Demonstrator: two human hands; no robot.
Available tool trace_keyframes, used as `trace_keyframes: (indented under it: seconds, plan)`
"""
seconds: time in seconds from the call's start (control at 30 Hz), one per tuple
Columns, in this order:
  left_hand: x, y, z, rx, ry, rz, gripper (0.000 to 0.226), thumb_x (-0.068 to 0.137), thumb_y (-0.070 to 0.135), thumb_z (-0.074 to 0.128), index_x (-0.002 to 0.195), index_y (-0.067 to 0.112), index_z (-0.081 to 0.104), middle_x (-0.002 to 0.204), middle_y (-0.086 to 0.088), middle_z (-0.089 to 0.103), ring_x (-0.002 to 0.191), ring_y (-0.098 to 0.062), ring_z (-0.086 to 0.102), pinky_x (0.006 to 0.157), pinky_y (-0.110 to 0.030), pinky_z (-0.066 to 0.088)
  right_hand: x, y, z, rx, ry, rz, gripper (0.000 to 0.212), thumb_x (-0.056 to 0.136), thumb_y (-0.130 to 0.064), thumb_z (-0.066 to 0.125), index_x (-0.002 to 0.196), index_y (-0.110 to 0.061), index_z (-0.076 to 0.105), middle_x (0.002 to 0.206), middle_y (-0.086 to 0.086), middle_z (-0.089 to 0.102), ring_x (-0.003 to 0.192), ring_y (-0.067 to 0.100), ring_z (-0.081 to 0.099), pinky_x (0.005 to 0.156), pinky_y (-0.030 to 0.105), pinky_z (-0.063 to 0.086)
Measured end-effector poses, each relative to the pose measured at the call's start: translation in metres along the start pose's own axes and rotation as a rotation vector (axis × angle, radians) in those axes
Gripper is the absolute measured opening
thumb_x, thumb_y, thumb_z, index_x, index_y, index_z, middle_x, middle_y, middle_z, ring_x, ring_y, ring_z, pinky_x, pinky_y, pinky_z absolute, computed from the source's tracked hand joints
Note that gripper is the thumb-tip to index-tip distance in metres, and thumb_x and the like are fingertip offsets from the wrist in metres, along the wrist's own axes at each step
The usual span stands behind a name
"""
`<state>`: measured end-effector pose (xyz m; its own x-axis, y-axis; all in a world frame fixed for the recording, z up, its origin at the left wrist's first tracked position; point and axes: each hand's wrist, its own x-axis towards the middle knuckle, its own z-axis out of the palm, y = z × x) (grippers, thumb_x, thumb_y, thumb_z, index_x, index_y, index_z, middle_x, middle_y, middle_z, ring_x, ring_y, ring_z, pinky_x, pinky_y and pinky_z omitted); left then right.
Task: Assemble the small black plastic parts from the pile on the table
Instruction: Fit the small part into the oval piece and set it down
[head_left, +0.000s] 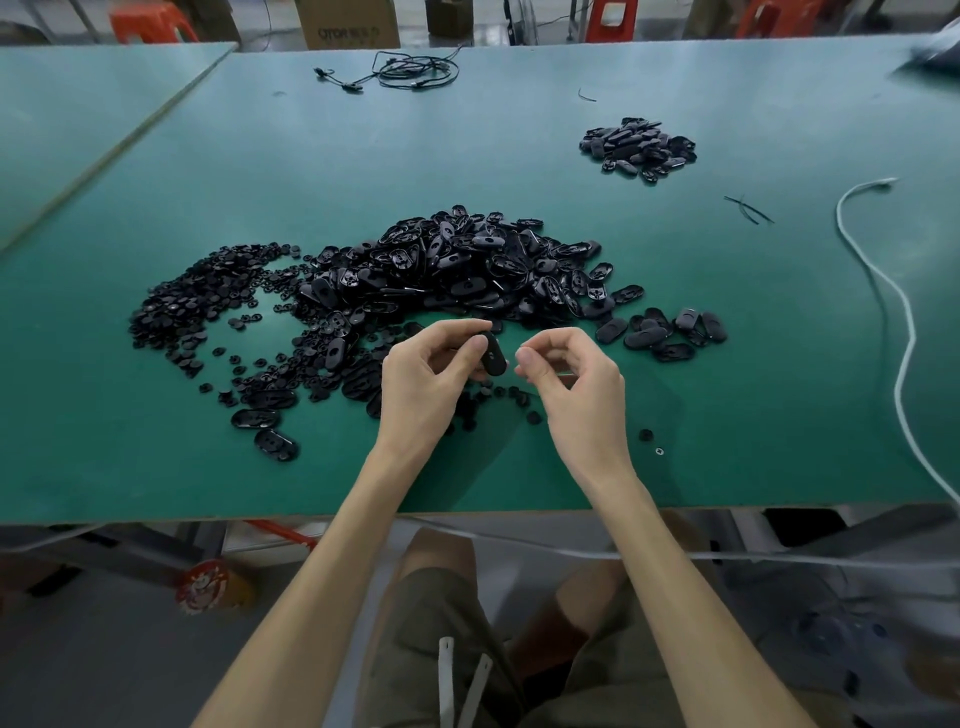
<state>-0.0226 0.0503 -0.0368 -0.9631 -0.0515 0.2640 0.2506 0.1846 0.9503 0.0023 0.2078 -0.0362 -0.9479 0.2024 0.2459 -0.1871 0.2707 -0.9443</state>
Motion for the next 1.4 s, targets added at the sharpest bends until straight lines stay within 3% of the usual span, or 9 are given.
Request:
trace_keyframes:
  seconds: [0.2, 0.37, 0.7, 1.03, 1.4]
  plan:
    - [0.0009, -0.0029, -0.0007, -0.038, 0.014, 0.000, 0.013, 0.097, 0.008, 0.072, 0.108, 0.009, 0.078, 0.093, -0.001, 0.080, 0.083, -0.017, 0.077, 0.074, -0.024, 0.060, -0.0001, 0.0019, -0.0001, 0.041, -0.002, -0.001, 0.008, 0.094, -0.017, 0.076, 0.096, -0.023, 0.071, 0.092, -0.010, 0.076, 0.093, 0.011, 0.072, 0.085, 0.035, 0.058]
    - [0.0020, -0.0050, -0.0007, -0.074, 0.007, -0.019, 0.012, 0.097, 0.010, 0.073, 0.108, 0.007, 0.077, 0.093, -0.003, 0.080, 0.084, -0.020, 0.078, 0.074, -0.026, 0.061, 0.0012, 0.0025, -0.0008, 0.073, -0.024, 0.011, 0.016, 0.091, -0.015, 0.080, 0.100, -0.025, 0.072, 0.095, -0.014, 0.076, 0.093, 0.007, 0.073, 0.086, 0.031, 0.059]
    - [0.0010, -0.0053, -0.0006, -0.137, 0.004, -0.045, 0.008, 0.096, 0.013, 0.075, 0.103, 0.010, 0.075, 0.093, -0.003, 0.080, 0.083, -0.021, 0.079, 0.073, -0.030, 0.064, 0.0004, 0.0020, -0.0031, 0.094, -0.054, 0.016, 0.013, 0.091, -0.011, 0.079, 0.099, -0.021, 0.078, 0.093, -0.009, 0.076, 0.091, 0.014, 0.071, 0.085, 0.043, 0.059]
    - [0.0027, -0.0030, 0.0010, -0.243, -0.088, -0.063, 0.007, 0.098, 0.009, 0.071, 0.102, 0.004, 0.075, 0.094, -0.010, 0.080, 0.088, -0.029, 0.079, 0.070, -0.028, 0.062, 0.0012, 0.0031, -0.0020, 0.057, 0.016, -0.003, 0.011, 0.089, -0.014, 0.081, 0.095, -0.021, 0.075, 0.088, -0.013, 0.075, 0.086, 0.008, 0.072, 0.081, 0.026, 0.057]
    - [0.0013, -0.0019, 0.0011, -0.213, -0.113, -0.029, 0.005, 0.098, 0.005, 0.070, 0.102, 0.003, 0.073, 0.093, -0.004, 0.079, 0.088, -0.025, 0.079, 0.071, -0.026, 0.061, 0.0002, 0.0008, -0.0007, -0.031, 0.029, -0.013, 0.009, 0.090, -0.013, 0.080, 0.097, -0.018, 0.077, 0.093, -0.006, 0.074, 0.085, 0.009, 0.070, 0.079, 0.027, 0.057]
